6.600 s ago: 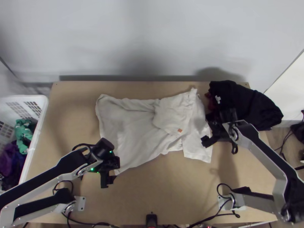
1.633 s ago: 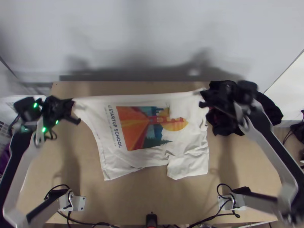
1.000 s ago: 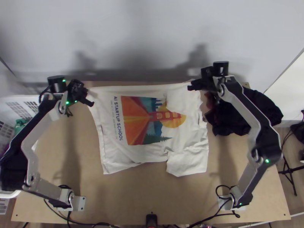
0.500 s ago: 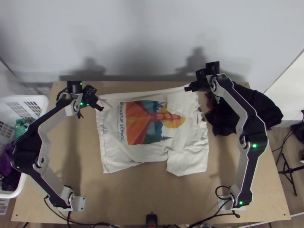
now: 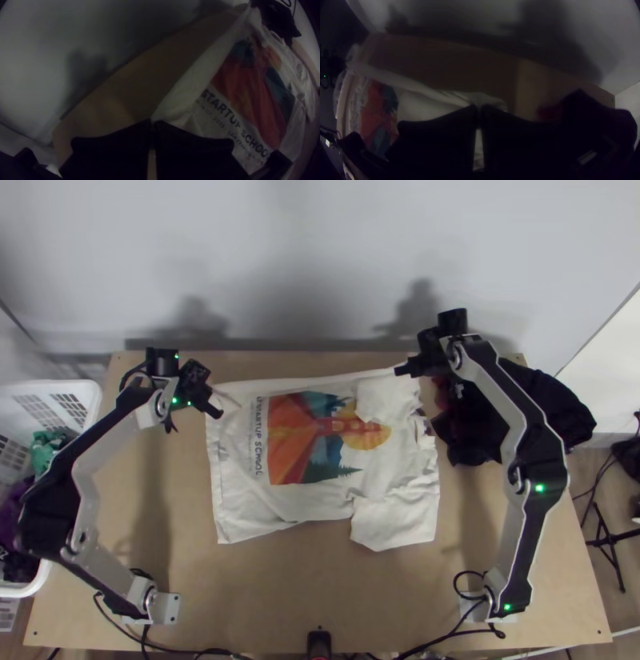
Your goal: Fold the t-shirt
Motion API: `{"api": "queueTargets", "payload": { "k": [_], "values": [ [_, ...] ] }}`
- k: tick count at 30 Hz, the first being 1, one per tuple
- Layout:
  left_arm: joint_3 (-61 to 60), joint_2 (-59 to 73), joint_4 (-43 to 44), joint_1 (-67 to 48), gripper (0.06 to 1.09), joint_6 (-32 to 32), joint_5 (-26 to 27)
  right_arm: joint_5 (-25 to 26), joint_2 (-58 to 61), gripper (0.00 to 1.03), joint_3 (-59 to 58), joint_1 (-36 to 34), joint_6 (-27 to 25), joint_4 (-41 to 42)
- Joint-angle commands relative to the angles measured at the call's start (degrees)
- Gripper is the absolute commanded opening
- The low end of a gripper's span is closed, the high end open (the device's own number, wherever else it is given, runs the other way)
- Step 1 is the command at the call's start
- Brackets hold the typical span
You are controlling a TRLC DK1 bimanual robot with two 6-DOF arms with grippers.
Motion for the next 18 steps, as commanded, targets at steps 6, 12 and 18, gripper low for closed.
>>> {"api": "queueTargets", "payload": {
  "k": [6,12,18],
  "values": [
    [-11.99,-16.82,-3.82,-3.51,0.10,0.94,0.19,-1.10,-17.16,0.03,-17.47,-1.08,-0.77,-3.83],
    [-14.63,-23.68,-6.37,-2.54,0.10,0.94,0.10,-4.44,-24.37,0.03,-26.96,0.85,-0.68,-3.65],
    [-14.63,-21.74,-2.85,-0.08,0.10,1.64,0.10,-4.36,-25.25,0.03,-29.16,1.38,-0.77,3.73]
  ]
}}
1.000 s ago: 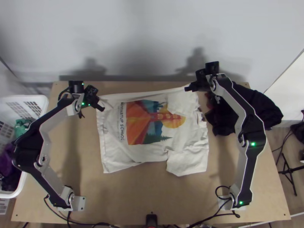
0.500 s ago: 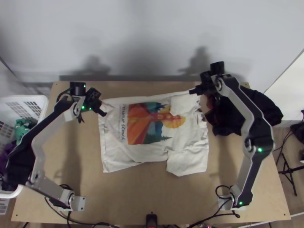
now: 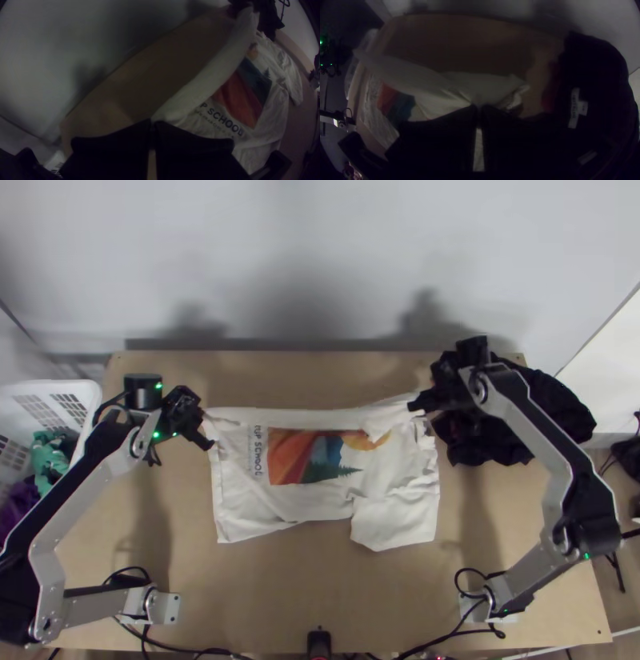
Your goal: Fold the t-shirt
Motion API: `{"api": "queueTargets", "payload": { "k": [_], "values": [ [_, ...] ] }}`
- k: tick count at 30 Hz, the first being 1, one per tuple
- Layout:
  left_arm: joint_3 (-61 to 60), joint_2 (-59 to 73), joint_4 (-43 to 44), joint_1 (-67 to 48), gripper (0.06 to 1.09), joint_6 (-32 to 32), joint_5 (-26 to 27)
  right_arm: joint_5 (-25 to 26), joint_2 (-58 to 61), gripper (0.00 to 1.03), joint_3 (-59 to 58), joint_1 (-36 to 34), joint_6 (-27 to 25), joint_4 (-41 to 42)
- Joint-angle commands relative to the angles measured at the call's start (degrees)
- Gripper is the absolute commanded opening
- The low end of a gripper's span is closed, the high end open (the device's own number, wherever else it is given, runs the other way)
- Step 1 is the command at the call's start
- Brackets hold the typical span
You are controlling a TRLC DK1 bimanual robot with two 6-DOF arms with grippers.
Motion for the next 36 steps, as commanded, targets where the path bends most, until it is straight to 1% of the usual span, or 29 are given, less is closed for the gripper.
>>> {"api": "queueTargets", "payload": {
  "k": [1,4,8,10,17,23,28,36],
  "values": [
    [-0.02,0.27,2.50,1.82,0.10,0.90,-0.18,-0.68,-1.40,0.03,-2.31,0.42,0.09,5.92],
    [2.79,2.82,2.15,2.00,0.10,0.99,-0.09,-0.77,1.59,0.03,2.88,0.15,0.70,6.10],
    [2.97,1.15,0.40,0.50,0.10,0.11,-0.01,-0.68,1.59,0.03,3.76,0.33,0.44,3.11],
    [1.03,-0.69,-0.04,-0.11,0.10,0.11,-0.01,-0.68,-0.17,0.03,2.09,0.15,0.17,0.82],
    [-8.90,-8.96,-1.45,-4.60,0.10,0.02,-0.09,-0.77,-7.64,0.03,-8.55,1.03,0.17,0.56],
    [-14.79,-10.19,-3.21,-7.32,0.10,0.55,-0.09,-0.77,-5.79,0.03,-12.24,1.65,0.09,0.91],
    [-15.14,-4.30,-3.30,-6.62,0.10,0.29,0.08,-0.77,-2.28,0.03,-13.38,1.74,0.09,2.67],
    [-14.08,3.26,3.30,-4.60,0.10,-1.03,0.08,-0.77,3.17,0.03,-12.06,1.65,0.53,6.27]
  ]
}}
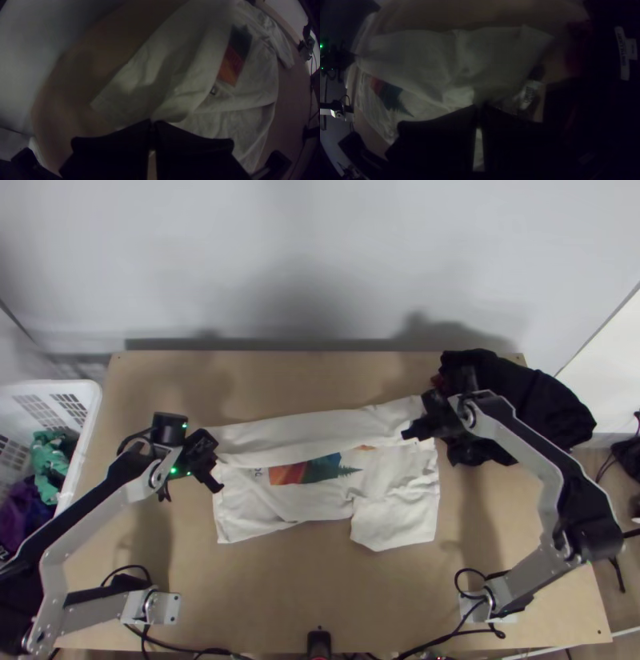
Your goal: Fold the t-shirt
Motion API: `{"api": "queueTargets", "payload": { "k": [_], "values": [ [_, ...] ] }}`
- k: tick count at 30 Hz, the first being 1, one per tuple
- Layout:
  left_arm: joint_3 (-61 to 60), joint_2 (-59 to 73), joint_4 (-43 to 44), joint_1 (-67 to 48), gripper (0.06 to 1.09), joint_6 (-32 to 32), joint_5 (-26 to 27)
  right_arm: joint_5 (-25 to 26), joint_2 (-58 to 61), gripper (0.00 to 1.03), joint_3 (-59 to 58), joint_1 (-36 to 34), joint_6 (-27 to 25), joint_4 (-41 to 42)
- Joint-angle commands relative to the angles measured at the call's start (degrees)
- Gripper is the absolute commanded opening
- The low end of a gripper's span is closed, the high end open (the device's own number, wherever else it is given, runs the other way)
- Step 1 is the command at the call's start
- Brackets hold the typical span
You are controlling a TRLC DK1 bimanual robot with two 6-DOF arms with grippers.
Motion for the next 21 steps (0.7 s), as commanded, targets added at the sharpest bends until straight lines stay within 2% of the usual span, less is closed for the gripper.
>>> {"api": "queueTargets", "payload": {
  "k": [1,11,13,14,15,16,17,21],
  "values": [
    [-0.05,6.09,4.52,1.46,0.10,-0.88,0.08,0.06,4.05,0.03,0.55,0.07,0.31,2.54],
    [0.12,12.15,5.31,1.55,0.10,-0.88,-0.01,0.15,10.11,0.03,3.10,-0.89,-0.57,2.71],
    [0.30,11.97,5.31,1.72,0.13,-1.67,-0.01,0.15,9.76,0.05,3.10,-0.89,-1.10,2.62],
    [0.48,11.71,5.31,2.08,0.21,-2.37,-0.01,0.15,9.41,0.10,3.10,-0.89,-1.10,2.27],
    [0.92,11.62,4.79,2.34,0.47,-2.72,-0.01,0.15,9.06,0.17,3.10,-0.98,-1.01,2.10],
    [1.27,11.53,3.91,2.60,0.81,-3.08,-0.01,0.15,8.97,0.26,3.10,-0.98,-1.01,1.92],
    [1.44,11.27,3.12,2.69,1.06,-3.16,0.08,0.15,8.71,0.39,3.19,-0.98,-1.01,1.22],
    [0.83,8.11,2.41,2.69,1.05,-3.43,0.08,0.15,7.39,0.82,4.24,-0.37,-3.74,-5.29]
  ]
}}
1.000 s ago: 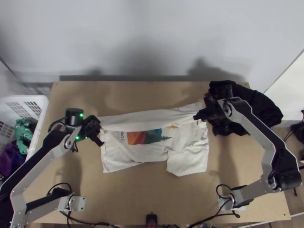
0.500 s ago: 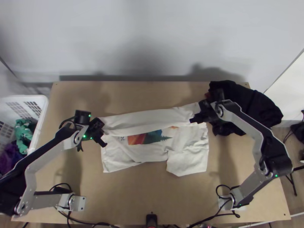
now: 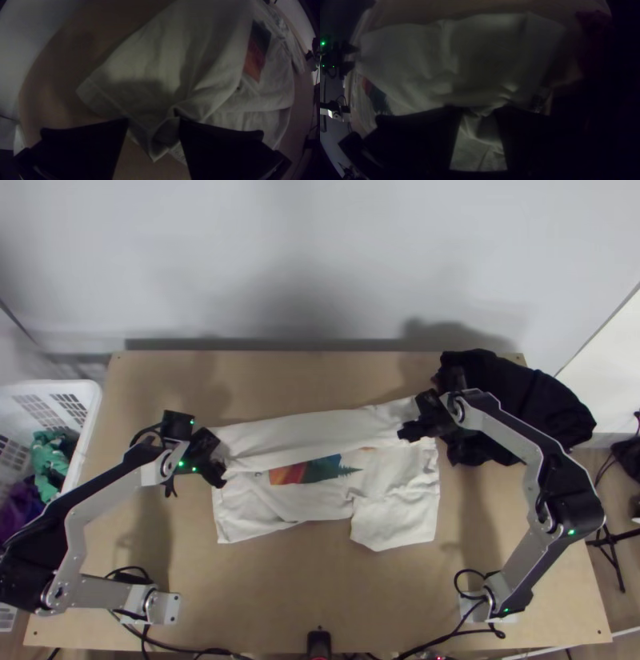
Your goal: Fold the t-shirt
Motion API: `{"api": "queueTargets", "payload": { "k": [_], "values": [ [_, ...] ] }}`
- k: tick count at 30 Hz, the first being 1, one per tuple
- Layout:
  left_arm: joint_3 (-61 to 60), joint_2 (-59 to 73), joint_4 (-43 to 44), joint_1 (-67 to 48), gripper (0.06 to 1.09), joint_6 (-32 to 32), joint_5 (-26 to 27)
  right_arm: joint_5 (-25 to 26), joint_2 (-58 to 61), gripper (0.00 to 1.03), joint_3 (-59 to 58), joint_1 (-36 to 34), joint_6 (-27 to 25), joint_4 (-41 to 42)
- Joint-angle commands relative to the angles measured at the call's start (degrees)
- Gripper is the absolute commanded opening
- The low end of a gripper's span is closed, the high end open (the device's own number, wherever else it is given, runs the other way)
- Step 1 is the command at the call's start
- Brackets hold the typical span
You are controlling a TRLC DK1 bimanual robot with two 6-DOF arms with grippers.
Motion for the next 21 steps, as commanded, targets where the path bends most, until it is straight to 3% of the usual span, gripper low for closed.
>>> {"api": "queueTargets", "payload": {
  "k": [1,2,5,12,15,21],
  "values": [
    [0.08,-3.88,-1.94,0.53,1.05,-1.13,0.08,-0.01,-1.93,0.92,1.25,0.53,-3.33,-7.39],
    [0.26,-5.72,-2.91,0.79,1.05,-1.31,0.08,-0.01,-3.25,0.99,1.16,0.62,-4.29,-8.36],
    [0.88,-11.79,-6.07,1.06,1.05,-1.40,0.17,0.08,-7.99,0.99,-0.25,0.35,-7.81,-9.24],
    [2.28,-23.83,-16.70,0.70,1.05,-0.87,1.14,0.08,-18.19,0.99,-3.50,-0.17,-8.95,-12.31],
    [0.08,-27.26,-22.59,-0.09,1.05,3.00,2.72,0.08,-22.41,0.99,-6.05,0.71,-8.77,-14.16],
    [-3.70,-34.03,-31.56,-16.61,1.04,5.02,3.16,0.52,-31.28,0.99,-14.48,5.45,-9.65,-18.03]
  ]
}}
